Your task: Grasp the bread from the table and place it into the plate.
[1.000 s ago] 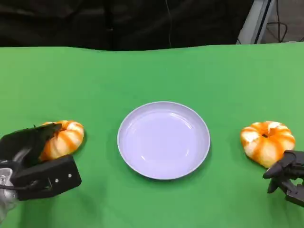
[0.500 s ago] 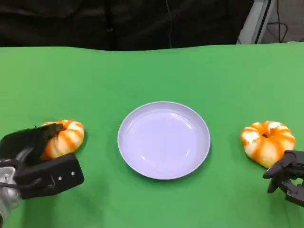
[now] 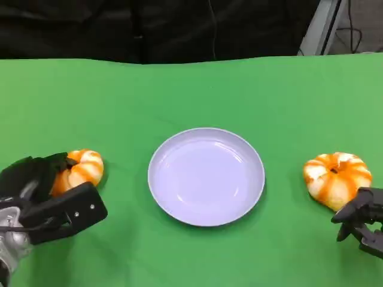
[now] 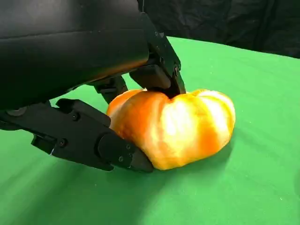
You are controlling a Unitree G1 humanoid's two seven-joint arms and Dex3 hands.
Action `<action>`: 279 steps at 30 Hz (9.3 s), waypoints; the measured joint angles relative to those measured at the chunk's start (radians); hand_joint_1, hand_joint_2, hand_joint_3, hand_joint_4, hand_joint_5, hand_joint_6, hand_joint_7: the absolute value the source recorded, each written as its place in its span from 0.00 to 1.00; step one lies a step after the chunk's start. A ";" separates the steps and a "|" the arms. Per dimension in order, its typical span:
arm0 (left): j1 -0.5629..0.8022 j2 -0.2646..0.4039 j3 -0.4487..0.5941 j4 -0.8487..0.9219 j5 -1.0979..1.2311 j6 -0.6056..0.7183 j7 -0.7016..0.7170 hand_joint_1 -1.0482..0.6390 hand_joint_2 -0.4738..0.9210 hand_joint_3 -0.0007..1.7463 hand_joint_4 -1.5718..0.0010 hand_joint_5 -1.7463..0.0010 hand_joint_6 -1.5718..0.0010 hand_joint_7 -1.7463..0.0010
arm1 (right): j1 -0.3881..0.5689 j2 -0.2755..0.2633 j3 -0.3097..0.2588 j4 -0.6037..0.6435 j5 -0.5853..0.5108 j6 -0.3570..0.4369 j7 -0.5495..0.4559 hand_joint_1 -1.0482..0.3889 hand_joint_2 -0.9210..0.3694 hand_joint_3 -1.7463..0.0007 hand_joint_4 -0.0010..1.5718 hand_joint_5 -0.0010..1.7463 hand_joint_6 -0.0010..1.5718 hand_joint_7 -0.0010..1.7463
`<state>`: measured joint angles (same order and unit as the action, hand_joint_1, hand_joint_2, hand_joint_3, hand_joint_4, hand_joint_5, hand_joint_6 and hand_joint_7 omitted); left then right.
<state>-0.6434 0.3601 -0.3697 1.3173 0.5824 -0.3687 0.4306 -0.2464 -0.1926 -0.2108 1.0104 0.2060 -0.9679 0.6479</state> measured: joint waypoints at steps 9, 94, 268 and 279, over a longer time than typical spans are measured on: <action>0.000 -0.012 0.000 0.004 0.005 0.005 0.041 0.57 1.00 0.09 0.75 0.01 0.63 0.26 | 0.001 0.000 0.000 -0.003 0.002 0.003 0.004 0.80 0.05 0.67 0.56 0.79 0.62 0.51; 0.039 -0.089 -0.068 -0.332 0.079 -0.109 0.196 0.56 1.00 0.20 0.69 0.05 0.63 0.26 | 0.001 0.003 0.008 0.002 -0.006 -0.001 -0.011 0.80 0.06 0.65 0.56 0.79 0.61 0.53; -0.165 -0.298 -0.248 -0.085 0.154 -0.002 -0.129 0.00 1.00 0.19 0.79 1.00 0.76 1.00 | 0.007 0.016 0.038 -0.003 -0.007 -0.010 -0.041 0.78 0.08 0.63 0.54 0.80 0.61 0.52; -0.137 -0.221 -0.211 -0.168 0.126 -0.058 -0.126 0.03 1.00 0.19 0.76 0.99 0.75 0.99 | 0.007 0.016 0.038 -0.001 -0.005 -0.010 -0.036 0.79 0.07 0.63 0.55 0.79 0.61 0.53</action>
<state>-0.7800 0.1391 -0.5805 1.1492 0.7083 -0.4262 0.3046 -0.2399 -0.1763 -0.1733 1.0090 0.2006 -0.9774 0.6124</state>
